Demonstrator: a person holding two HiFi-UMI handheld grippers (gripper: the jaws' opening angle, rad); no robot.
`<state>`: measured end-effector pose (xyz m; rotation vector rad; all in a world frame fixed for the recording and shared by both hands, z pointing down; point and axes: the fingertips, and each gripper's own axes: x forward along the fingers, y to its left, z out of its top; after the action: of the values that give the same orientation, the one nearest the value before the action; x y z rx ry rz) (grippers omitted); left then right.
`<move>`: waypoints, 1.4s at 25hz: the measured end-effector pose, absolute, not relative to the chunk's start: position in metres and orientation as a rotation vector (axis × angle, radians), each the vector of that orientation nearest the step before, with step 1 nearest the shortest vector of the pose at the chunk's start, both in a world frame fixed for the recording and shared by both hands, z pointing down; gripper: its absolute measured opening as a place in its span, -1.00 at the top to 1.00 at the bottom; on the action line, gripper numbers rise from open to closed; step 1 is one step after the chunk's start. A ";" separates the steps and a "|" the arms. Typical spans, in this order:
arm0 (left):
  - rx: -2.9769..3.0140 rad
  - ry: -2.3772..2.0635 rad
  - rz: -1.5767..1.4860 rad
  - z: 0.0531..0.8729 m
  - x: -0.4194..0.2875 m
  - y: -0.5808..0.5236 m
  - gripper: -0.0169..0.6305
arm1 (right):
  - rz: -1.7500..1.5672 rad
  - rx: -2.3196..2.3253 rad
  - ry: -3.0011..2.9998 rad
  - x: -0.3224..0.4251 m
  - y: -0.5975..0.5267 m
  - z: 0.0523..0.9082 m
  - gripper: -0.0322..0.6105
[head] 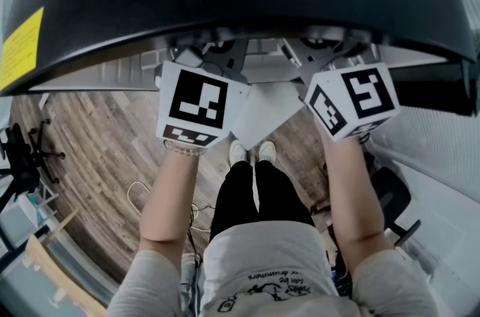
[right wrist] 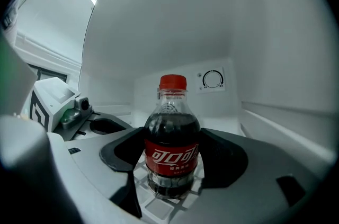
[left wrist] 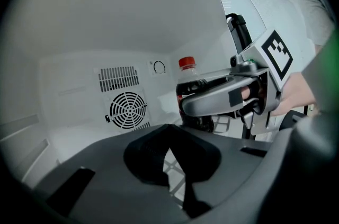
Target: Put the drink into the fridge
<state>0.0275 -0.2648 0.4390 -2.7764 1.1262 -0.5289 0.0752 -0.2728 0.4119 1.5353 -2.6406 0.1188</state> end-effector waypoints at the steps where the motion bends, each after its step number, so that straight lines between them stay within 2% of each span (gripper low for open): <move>1: -2.777 1.125 -0.529 0.439 0.028 -0.264 0.94 | 0.123 1.538 -2.640 0.075 -0.272 0.413 -0.10; 35: -2.865 1.181 -0.467 0.437 0.014 -0.224 0.94 | 0.216 1.528 -2.564 0.083 -0.216 0.425 -0.10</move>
<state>0.0136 -0.2236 0.4368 -2.8648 1.1812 -0.4665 0.0829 -0.2164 0.4245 1.5280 -2.5641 0.2164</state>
